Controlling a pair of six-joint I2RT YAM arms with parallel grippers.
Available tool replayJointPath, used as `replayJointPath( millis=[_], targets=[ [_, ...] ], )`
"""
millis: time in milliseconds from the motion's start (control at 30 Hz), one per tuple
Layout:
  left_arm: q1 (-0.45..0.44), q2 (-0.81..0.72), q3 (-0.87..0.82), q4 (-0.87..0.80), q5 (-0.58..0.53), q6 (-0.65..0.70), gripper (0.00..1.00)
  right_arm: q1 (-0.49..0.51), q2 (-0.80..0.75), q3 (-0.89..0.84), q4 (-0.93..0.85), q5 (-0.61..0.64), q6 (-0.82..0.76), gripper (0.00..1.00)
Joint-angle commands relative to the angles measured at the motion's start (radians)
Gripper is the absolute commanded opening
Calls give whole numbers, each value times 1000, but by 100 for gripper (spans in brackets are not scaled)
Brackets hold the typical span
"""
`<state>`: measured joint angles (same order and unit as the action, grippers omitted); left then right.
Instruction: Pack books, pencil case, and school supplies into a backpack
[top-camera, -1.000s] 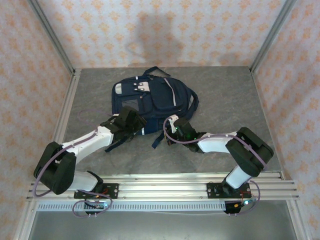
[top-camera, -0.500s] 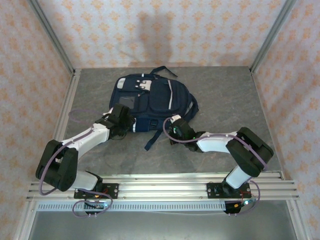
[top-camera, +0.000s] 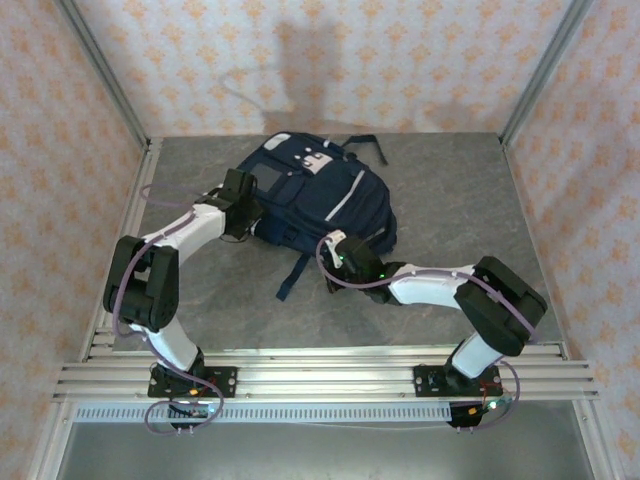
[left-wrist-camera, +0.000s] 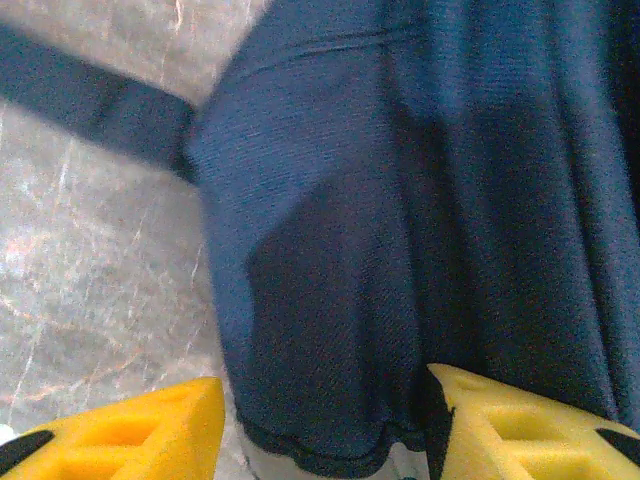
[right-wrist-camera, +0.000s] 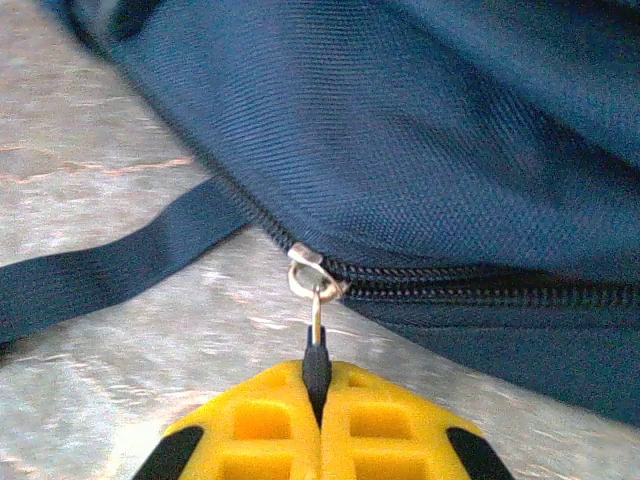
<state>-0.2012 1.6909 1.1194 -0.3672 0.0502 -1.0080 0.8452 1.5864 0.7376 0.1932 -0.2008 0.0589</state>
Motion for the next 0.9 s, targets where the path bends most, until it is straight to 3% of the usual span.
replayJointPath(
  millis=[0,300,533,867],
  targets=[
    [14,-84,-37,15,23,10,54,17,17,60,-81,-28,31,0],
    [-154,-308,-338,188,132,-165,57,16,9,78,-31,-4,131,0],
    [-257,-234,-407,434,165,-285,58,16,3,71,-15,-17,144,0],
    [-330,-179,-396,522,155,-292,52,17,12,74,-15,-38,139,0]
  ],
)
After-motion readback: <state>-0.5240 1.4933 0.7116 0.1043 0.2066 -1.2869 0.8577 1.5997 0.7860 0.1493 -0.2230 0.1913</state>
